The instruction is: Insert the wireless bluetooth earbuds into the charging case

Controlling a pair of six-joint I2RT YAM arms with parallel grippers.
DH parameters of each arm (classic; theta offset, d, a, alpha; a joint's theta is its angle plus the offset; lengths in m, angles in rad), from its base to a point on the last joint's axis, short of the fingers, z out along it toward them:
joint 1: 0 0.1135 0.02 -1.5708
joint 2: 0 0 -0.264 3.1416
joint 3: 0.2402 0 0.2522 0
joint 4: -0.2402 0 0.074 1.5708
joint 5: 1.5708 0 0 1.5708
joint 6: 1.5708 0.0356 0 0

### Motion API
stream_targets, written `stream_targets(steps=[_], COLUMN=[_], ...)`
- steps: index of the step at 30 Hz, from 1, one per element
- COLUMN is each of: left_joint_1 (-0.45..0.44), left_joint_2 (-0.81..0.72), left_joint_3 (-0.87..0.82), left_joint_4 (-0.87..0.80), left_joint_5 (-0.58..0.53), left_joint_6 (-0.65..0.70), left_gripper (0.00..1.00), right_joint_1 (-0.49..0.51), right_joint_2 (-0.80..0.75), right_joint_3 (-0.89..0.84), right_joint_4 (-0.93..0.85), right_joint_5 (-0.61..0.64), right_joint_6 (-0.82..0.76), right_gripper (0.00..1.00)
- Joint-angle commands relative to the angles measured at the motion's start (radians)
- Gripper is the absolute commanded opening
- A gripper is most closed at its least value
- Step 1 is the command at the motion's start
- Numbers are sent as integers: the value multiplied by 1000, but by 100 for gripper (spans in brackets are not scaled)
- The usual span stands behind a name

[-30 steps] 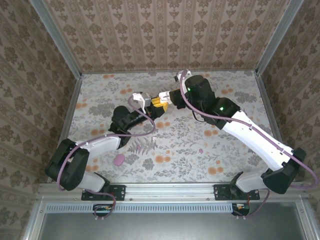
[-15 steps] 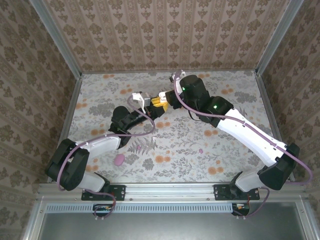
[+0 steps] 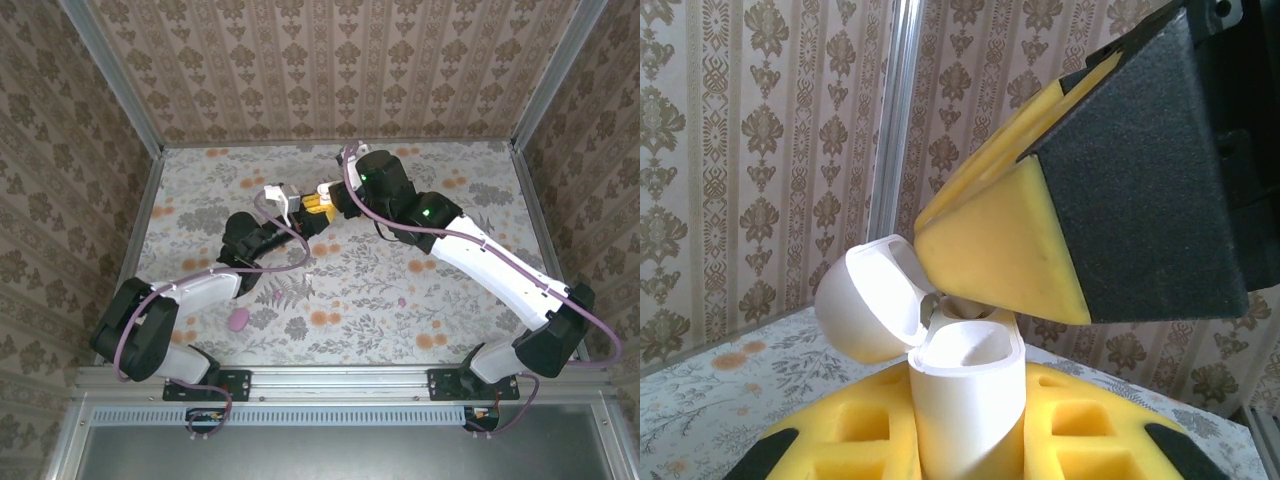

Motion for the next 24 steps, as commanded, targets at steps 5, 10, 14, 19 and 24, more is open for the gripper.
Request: stream_targets(steps=[5,10,14,19,24], left_joint_1=[-9,-9,-9,-9,-9], left_joint_2=[-39,-41,-41,-46,-52], left_joint_3=[23,22,23,24,14], left_joint_4=[43,43,42,37,31], left_joint_5=[-2,-3,4,2,-2], left_joint_6=[3,7,10,15,40], left_gripper=[15,15,15,15,15], right_joint_1=[6,6,6,6,1], right_joint_2=[-11,-29,-34,-45,-103], right_joint_3=[7,-12,-15,-15,-29], right_joint_4=[-3,-4,-7,-7,26], right_joint_5=[-52,-65,-59,-51,-96], right_joint_6=[-20,-21,-17,-9,33], right_gripper=[30,34,38,45,53])
